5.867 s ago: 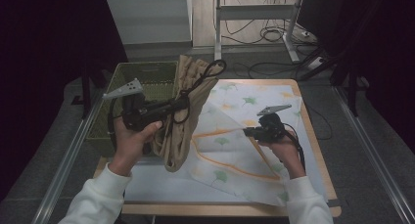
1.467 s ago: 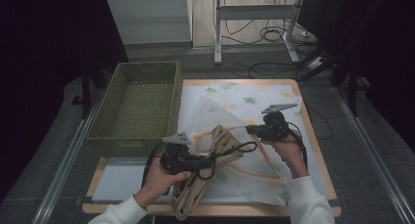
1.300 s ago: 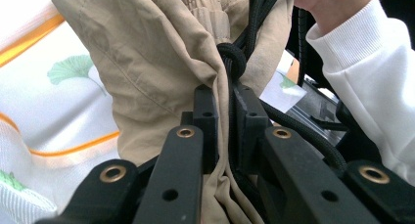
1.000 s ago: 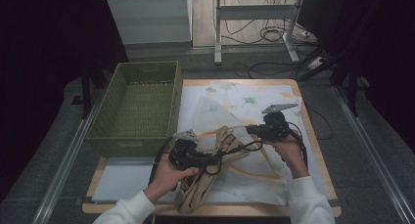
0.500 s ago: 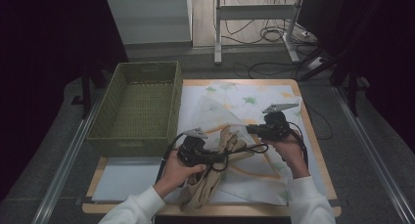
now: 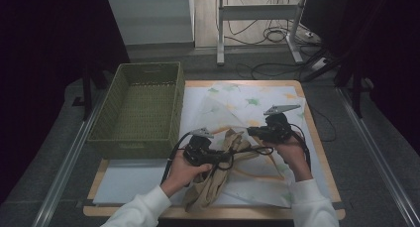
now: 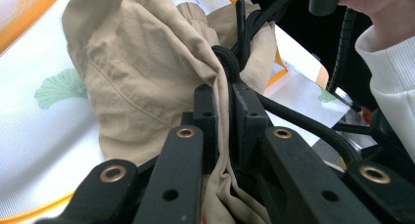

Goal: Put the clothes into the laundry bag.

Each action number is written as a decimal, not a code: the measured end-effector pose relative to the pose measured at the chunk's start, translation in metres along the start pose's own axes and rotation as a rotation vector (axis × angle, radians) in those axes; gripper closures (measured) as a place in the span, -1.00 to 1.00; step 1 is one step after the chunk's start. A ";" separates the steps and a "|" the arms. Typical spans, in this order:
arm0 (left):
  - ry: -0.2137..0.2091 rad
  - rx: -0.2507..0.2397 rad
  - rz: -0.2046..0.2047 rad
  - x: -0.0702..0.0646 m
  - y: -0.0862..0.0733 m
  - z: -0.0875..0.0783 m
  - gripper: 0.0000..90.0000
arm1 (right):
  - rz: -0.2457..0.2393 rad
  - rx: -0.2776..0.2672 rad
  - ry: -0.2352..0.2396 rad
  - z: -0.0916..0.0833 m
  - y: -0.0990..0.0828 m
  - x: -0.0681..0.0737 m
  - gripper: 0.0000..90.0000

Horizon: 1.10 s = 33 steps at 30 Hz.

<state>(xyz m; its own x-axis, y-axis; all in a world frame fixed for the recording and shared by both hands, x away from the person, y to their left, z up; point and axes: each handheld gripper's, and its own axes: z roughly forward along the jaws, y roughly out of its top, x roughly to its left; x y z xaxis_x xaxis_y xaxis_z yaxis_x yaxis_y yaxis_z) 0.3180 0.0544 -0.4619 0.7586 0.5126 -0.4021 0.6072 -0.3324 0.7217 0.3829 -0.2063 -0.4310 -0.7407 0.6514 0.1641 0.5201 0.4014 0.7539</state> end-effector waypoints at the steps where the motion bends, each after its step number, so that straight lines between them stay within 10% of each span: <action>1: 0.002 0.001 0.001 0.000 0.000 0.001 0.84 | 0.000 0.000 0.000 0.000 0.000 0.000 0.92; 33: 0.100 -0.021 -0.003 0.014 0.023 0.013 0.84 | -0.002 -0.042 0.041 -0.011 0.005 0.005 0.92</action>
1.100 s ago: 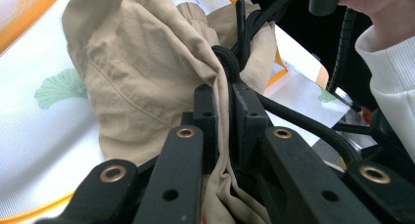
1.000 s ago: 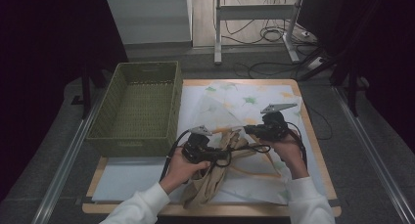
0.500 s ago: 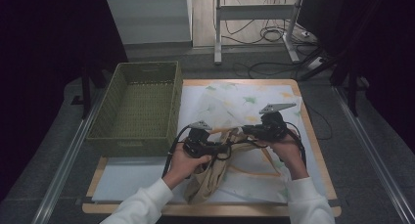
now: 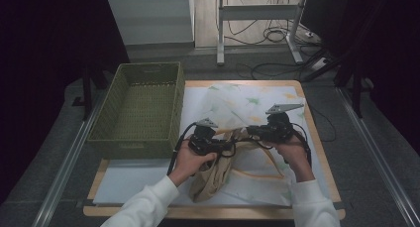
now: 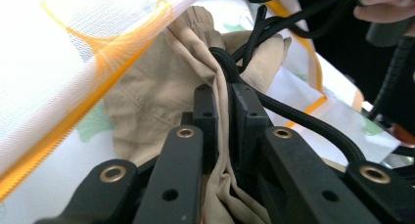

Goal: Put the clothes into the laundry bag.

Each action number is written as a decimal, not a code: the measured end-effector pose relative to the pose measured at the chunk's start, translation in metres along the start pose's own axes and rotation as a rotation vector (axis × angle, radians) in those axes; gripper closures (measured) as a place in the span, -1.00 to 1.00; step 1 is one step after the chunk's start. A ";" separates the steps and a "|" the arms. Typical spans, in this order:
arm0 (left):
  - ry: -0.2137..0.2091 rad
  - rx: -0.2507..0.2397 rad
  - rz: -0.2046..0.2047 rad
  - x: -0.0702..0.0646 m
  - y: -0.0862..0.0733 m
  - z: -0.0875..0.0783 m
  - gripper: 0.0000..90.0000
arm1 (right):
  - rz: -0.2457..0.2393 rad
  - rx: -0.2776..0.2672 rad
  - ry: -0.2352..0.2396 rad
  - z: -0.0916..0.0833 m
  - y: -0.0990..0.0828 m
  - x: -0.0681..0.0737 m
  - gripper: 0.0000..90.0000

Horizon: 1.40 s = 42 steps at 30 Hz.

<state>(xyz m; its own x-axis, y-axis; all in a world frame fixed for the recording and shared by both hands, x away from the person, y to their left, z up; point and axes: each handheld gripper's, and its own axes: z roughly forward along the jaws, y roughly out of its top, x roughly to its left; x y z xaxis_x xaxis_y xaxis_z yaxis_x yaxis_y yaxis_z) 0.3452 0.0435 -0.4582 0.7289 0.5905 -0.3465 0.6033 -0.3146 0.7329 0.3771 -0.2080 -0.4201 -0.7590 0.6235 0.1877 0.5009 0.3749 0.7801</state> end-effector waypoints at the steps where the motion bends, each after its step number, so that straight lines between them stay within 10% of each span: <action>1: 0.006 -0.001 0.001 0.000 0.001 0.001 0.84 | -0.002 -0.001 -0.001 0.000 0.000 0.000 0.92; 42: 0.133 -0.055 0.051 -0.003 0.029 0.047 0.83 | -0.022 -0.006 0.003 -0.002 0.003 0.007 0.92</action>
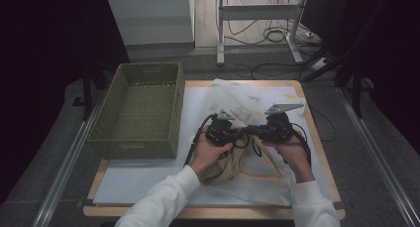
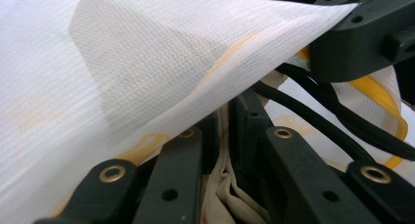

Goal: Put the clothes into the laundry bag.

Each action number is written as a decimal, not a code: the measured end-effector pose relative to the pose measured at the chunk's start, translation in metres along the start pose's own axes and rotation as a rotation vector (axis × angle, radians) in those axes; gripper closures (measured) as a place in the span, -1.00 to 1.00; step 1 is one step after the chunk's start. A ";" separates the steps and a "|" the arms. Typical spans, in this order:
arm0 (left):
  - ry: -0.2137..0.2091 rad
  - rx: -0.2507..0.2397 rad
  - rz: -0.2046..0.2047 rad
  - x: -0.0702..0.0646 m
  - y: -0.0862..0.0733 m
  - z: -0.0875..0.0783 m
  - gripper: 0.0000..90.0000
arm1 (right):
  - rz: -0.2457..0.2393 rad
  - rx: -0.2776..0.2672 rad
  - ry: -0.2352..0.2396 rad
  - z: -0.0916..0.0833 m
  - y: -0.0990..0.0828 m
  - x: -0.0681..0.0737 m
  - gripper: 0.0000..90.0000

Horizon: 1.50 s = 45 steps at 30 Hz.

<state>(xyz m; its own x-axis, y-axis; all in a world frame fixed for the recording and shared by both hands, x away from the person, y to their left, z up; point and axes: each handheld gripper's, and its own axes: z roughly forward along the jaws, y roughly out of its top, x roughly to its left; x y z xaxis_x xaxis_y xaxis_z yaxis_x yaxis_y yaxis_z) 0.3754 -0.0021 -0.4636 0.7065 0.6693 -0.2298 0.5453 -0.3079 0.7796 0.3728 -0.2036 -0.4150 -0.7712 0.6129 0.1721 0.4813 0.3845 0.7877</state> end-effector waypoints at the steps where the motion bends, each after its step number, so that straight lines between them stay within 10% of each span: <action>1: 0.001 -0.005 0.004 0.000 -0.001 0.000 0.83 | 0.001 0.000 0.001 0.000 0.000 0.000 0.92; 16: -0.026 -0.030 -0.026 0.002 -0.008 0.003 0.77 | 0.011 0.001 -0.002 0.000 -0.002 -0.003 0.92; 34: -0.027 -0.032 -0.013 -0.013 -0.029 -0.010 -0.71 | 0.016 0.004 -0.010 0.000 -0.003 -0.006 0.92; 45: -0.074 -0.064 0.024 -0.023 -0.041 -0.037 -0.80 | 0.015 0.010 -0.011 0.001 -0.003 -0.006 0.92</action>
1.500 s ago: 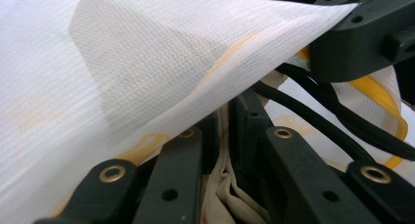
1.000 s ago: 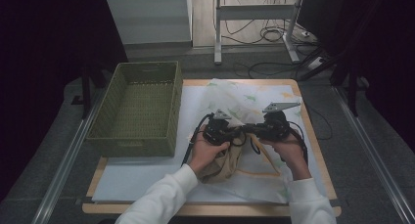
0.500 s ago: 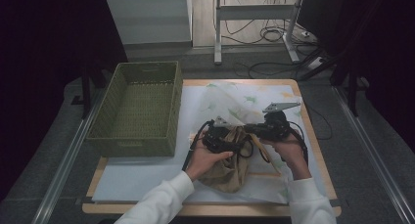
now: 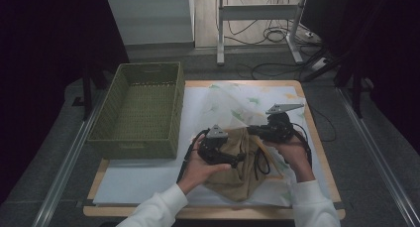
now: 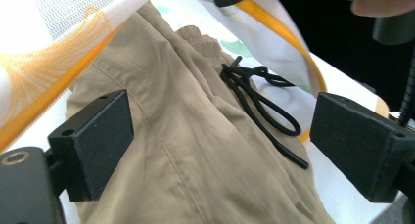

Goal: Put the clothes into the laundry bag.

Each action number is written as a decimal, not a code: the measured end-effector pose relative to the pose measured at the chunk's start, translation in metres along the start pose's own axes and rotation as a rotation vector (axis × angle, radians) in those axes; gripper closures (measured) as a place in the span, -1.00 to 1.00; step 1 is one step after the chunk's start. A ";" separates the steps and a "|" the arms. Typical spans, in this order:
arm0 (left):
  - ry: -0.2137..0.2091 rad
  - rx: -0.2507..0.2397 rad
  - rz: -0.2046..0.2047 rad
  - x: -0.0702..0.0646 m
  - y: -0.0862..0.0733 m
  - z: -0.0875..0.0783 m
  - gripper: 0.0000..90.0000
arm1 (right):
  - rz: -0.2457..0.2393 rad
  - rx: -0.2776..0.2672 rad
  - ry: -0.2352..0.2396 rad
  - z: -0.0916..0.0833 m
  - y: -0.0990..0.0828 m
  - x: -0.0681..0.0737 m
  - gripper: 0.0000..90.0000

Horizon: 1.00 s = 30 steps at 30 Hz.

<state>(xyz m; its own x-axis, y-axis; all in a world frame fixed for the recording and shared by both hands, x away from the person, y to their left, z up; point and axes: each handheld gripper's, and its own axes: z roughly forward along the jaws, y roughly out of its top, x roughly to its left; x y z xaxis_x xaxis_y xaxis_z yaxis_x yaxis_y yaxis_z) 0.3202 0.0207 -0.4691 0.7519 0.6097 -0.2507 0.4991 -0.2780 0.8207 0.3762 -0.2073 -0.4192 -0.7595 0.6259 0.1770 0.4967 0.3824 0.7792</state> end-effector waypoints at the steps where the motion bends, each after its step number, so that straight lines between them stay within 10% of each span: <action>1: -0.002 -0.001 0.006 0.000 -0.002 -0.002 -0.80 | 0.002 0.001 0.001 0.000 0.000 0.000 0.92; 13: 0.015 -0.013 0.070 -0.007 -0.027 -0.033 -0.41 | 0.005 0.004 -0.001 0.001 -0.001 -0.001 0.92; 18: 0.033 -0.001 0.087 -0.003 -0.033 -0.035 0.00 | 0.002 0.009 -0.003 0.003 -0.001 -0.002 0.92; 23: 0.001 0.046 0.090 0.002 -0.038 -0.034 0.87 | 0.006 0.015 -0.005 0.004 -0.002 -0.003 0.92; 30: -0.043 0.064 0.090 0.001 -0.039 -0.036 1.00 | 0.012 0.014 -0.008 0.004 -0.002 -0.005 0.92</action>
<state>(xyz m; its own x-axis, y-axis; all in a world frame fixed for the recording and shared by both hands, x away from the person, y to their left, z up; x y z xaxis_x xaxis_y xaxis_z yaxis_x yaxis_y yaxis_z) 0.2859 0.0588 -0.4824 0.8120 0.5480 -0.2009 0.4544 -0.3776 0.8068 0.3810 -0.2088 -0.4238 -0.7501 0.6360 0.1812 0.5115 0.3843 0.7685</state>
